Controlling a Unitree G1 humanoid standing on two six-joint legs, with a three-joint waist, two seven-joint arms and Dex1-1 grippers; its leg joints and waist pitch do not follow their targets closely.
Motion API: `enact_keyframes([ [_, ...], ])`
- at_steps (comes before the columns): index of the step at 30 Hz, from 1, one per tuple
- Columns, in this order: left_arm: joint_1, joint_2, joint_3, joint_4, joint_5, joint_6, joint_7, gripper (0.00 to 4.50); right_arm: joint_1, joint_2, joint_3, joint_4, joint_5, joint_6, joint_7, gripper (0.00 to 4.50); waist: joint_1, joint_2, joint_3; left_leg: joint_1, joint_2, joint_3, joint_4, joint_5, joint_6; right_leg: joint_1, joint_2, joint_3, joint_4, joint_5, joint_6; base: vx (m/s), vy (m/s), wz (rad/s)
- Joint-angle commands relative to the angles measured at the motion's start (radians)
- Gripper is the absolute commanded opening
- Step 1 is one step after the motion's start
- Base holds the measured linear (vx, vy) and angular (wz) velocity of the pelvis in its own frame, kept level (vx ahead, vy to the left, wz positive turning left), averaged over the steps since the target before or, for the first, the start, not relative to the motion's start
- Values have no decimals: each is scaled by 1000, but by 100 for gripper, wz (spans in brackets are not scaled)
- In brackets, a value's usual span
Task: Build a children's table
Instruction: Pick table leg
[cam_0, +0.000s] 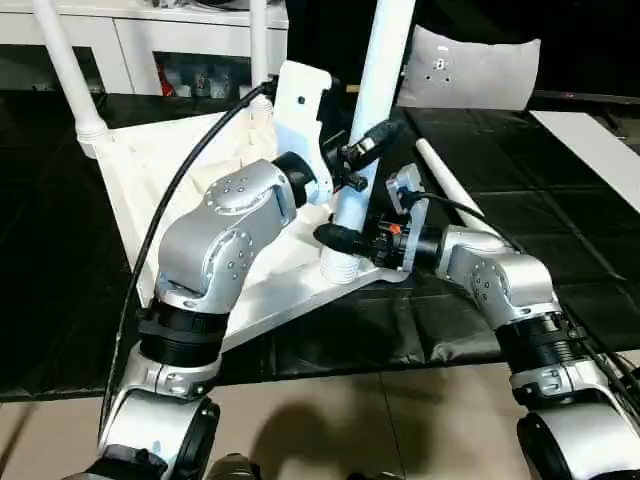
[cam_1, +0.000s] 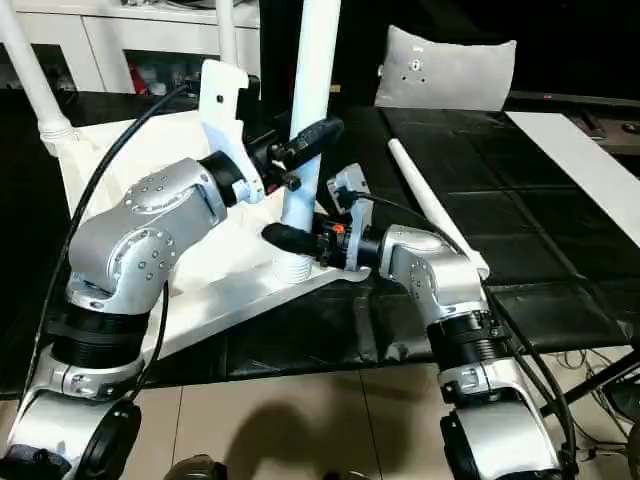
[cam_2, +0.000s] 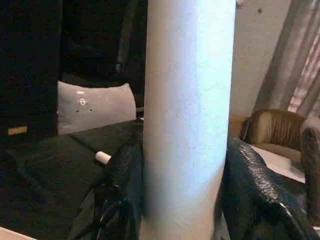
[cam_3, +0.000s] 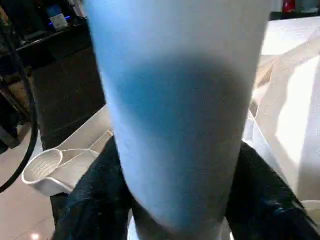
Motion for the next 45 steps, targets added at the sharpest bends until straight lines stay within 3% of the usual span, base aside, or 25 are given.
enact_keyframes([
  [1, -15, 2, 16, -7, -29, 23, -30, 212, -7, -22, -13, -9, 5, -11, 12, 206, -3, 10, -95, 27, 47, -27, -76, -341, -53, 44, -74, 50, -89, -472, -75, 0, 0, 0],
  [3, -14, 13, 29, -5, -45, 26, -49, 247, -4, -31, -16, -10, 6, -13, 24, 198, -3, 10, -94, 26, 47, -27, -76, -337, -52, 45, -75, 50, -89, -473, -78, 0, 0, 0],
  [7, -13, 19, 44, 9, -36, 0, -49, 247, 3, -48, -15, -20, 8, -15, 54, 194, -2, 12, -94, 28, 47, -27, -76, -344, -51, 44, -74, 50, -89, -471, -81, 0, 0, 0],
  [13, -13, 5, 96, 16, -97, -12, -80, 247, 14, -63, -7, -41, 16, -12, 91, 191, -1, 10, -94, 27, 46, -26, -74, -337, -48, 45, -75, 50, -90, -476, -82, 0, 0, 0],
  [20, -3, 13, 89, 20, -87, -4, -78, 247, 16, -63, -4, -43, 15, -14, 99, 189, -2, 11, -94, 28, 47, -28, -76, -352, -50, 44, -74, 49, -89, -477, -86, 0, 0, 0],
  [21, -1, 12, 89, 22, -87, -4, -85, 218, 16, -64, -3, -43, 14, -15, 102, 189, -1, 12, -94, 29, 47, -28, -76, -348, -50, 44, -74, 50, -90, -475, -86, 0, 0, 0],
  [23, 0, 12, 89, 23, -89, -6, -91, 211, 15, -65, -2, -44, 12, -16, 103, 189, -2, 12, -94, 27, 48, -28, -76, -346, -50, 45, -74, 50, -89, -471, -87, 0, 0, 0],
  [24, 2, 12, 89, 22, -92, -5, -91, 206, 16, -65, 0, -45, 13, -17, 104, 189, -2, 6, -94, 28, 48, -27, -76, -346, -49, 44, -74, 50, -90, -473, -87, 0, 0, 0],
  [27, 6, 12, 87, 26, -92, -2, -90, 179, 17, -66, 3, -46, 12, -18, 106, 189, -2, 10, -93, 28, 48, -27, -76, -347, -51, 44, -74, 50, -88, -475, -89, 0, 0, 0],
  [41, -7, -16, 142, 60, -112, 13, -36, 172, 15, -71, 5, -49, -5, -23, 89, 189, -1, 8, -94, 27, 47, -27, -75, -340, -49, 45, -75, 50, -89, -483, -81, 0, 0, 0],
  [42, -9, -16, 148, 67, -108, 15, -24, 172, 9, -69, -6, -46, 11, 6, 88, 245, -2, 8, -93, 27, 46, -26, -75, -337, -47, 45, -73, 50, -90, -484, -81, 0, 0, 0],
  [45, -13, -16, 158, 80, -100, 18, -4, 172, 0, -65, -26, -44, 43, 46, 91, 268, -1, 8, -95, 26, 46, -27, -74, -333, -44, 46, -73, 48, -90, -482, -75, 0, 0, 0],
])
